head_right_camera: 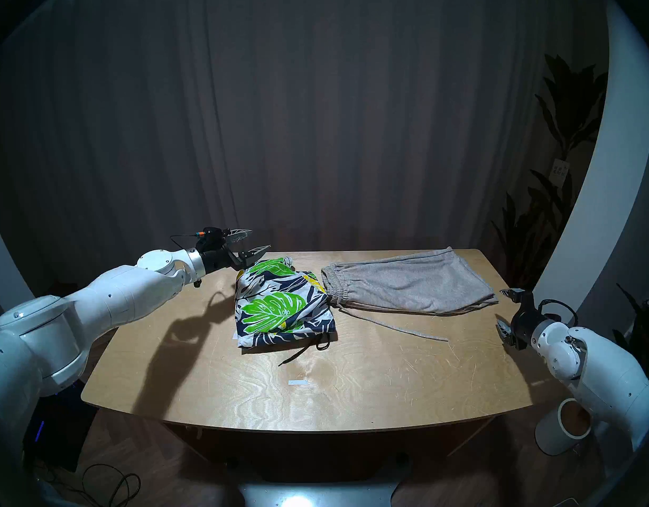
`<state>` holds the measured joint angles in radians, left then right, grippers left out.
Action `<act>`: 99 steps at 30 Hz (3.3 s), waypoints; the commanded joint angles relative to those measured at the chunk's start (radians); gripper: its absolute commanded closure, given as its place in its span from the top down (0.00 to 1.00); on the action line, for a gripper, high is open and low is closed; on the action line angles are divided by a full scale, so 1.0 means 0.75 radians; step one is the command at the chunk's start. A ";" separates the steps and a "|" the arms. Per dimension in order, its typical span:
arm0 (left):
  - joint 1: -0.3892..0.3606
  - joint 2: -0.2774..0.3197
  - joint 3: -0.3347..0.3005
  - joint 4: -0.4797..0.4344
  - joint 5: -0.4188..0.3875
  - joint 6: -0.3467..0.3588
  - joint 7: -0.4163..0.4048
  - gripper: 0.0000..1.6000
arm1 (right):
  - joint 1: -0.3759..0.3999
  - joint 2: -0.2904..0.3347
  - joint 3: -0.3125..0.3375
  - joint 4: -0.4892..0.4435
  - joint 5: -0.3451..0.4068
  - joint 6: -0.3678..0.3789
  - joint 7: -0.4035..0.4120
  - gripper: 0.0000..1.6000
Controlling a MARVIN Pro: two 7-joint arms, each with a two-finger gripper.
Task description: Fold pants twice and stack them
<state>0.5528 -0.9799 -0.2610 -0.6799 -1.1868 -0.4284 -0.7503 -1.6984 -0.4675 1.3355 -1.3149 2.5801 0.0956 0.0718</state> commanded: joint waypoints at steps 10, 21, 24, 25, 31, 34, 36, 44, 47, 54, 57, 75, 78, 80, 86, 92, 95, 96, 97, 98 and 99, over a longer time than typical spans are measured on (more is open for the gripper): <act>-0.004 0.187 -0.028 -0.287 0.014 -0.066 -0.108 1.00 | 0.058 -0.072 -0.007 0.055 -0.104 -0.086 0.119 1.00; 0.036 0.345 -0.035 -0.519 -0.003 -0.085 -0.142 1.00 | 0.113 -0.121 -0.039 0.079 -0.195 -0.124 0.164 1.00; 0.049 0.392 -0.035 -0.585 -0.010 -0.088 -0.145 1.00 | 0.129 -0.133 -0.052 0.091 -0.221 -0.137 0.165 1.00; 0.053 0.405 -0.036 -0.600 -0.012 -0.089 -0.145 1.00 | 0.136 -0.134 -0.056 0.094 -0.227 -0.140 0.156 1.00; 0.080 0.508 -0.039 -0.720 -0.040 -0.071 -0.114 1.00 | 0.182 -0.154 -0.078 0.131 -0.271 -0.162 0.138 1.00; 0.097 0.562 -0.043 -0.753 -0.058 -0.056 -0.067 1.00 | 0.209 -0.160 -0.087 0.153 -0.291 -0.165 0.133 1.00; 0.111 0.577 -0.051 -0.758 -0.085 -0.049 -0.030 1.00 | 0.224 -0.165 -0.092 0.165 -0.299 -0.162 0.129 1.00; 0.158 0.707 -0.067 -0.872 -0.181 0.018 0.114 1.00 | 0.306 -0.195 -0.125 0.230 -0.349 -0.149 0.114 1.00; 0.179 0.750 -0.070 -0.932 -0.219 0.042 0.178 1.00 | 0.344 -0.202 -0.141 0.252 -0.371 -0.139 0.105 1.00; 0.212 0.831 -0.073 -1.067 -0.298 0.097 0.354 1.00 | 0.423 -0.216 -0.177 0.300 -0.409 -0.087 0.072 1.00; 0.223 0.865 -0.075 -1.123 -0.330 0.121 0.432 1.00 | 0.454 -0.222 -0.197 0.318 -0.421 -0.055 0.041 1.00; 0.250 1.073 -0.075 -1.482 -0.490 0.246 0.914 1.00 | 0.640 -0.266 -0.279 0.487 -0.421 0.221 -0.165 1.00; 0.251 1.093 -0.074 -1.531 -0.504 0.258 1.003 1.00 | 0.672 -0.280 -0.295 0.526 -0.424 0.267 -0.182 1.00; 0.251 1.102 -0.074 -1.551 -0.503 0.261 1.044 1.00 | 0.690 -0.287 -0.305 0.543 -0.428 0.286 -0.193 1.00; 0.253 1.124 -0.073 -1.626 -0.496 0.263 1.215 1.00 | 0.756 -0.318 -0.342 0.609 -0.462 0.328 -0.197 1.00; 0.263 1.139 -0.070 -1.685 -0.480 0.241 1.362 1.00 | 0.817 -0.350 -0.371 0.661 -0.498 0.359 -0.193 1.00; 0.270 1.144 -0.072 -1.700 -0.474 0.226 1.404 1.00 | 0.853 -0.363 -0.390 0.686 -0.527 0.372 -0.190 1.00; 0.273 1.146 -0.072 -1.705 -0.473 0.221 1.418 1.00 | 0.865 -0.369 -0.395 0.700 -0.533 0.377 -0.189 1.00; 0.275 1.148 -0.073 -1.710 -0.469 0.217 1.431 1.00 | 0.878 -0.379 -0.399 0.717 -0.538 0.384 -0.182 1.00; 0.277 1.149 -0.073 -1.714 -0.466 0.214 1.440 1.00 | 0.890 -0.384 -0.407 0.730 -0.550 0.389 -0.178 1.00; 0.278 1.151 -0.073 -1.718 -0.464 0.210 1.448 1.00 | 0.903 -0.394 -0.411 0.743 -0.557 0.387 -0.178 1.00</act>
<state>0.7621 -0.1335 -0.2963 -1.9402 -1.5525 -0.2402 0.2906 -1.0852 -0.7025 1.0578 -0.8021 2.1973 0.3602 -0.0771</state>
